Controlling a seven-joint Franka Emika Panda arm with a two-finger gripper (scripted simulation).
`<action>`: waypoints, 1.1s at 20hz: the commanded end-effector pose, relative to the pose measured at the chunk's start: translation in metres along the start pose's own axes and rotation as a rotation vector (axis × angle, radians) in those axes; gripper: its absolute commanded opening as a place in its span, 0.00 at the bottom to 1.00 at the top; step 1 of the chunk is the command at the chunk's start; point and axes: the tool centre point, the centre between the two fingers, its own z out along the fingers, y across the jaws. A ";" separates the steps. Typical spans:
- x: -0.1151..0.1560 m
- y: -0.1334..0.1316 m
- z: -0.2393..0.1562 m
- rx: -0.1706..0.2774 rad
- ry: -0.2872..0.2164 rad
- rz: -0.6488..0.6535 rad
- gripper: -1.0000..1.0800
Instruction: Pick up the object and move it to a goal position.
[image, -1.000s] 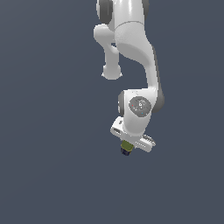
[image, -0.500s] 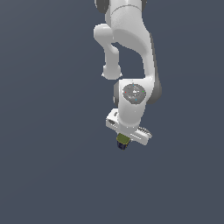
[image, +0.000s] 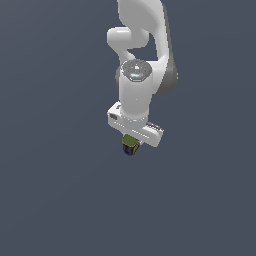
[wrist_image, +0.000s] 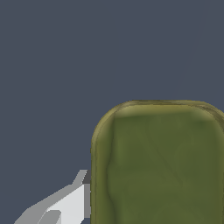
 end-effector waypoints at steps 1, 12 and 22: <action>-0.002 0.016 -0.025 0.004 0.004 0.000 0.00; -0.015 0.097 -0.135 0.005 0.003 0.001 0.00; -0.025 0.170 -0.237 0.005 0.003 0.001 0.00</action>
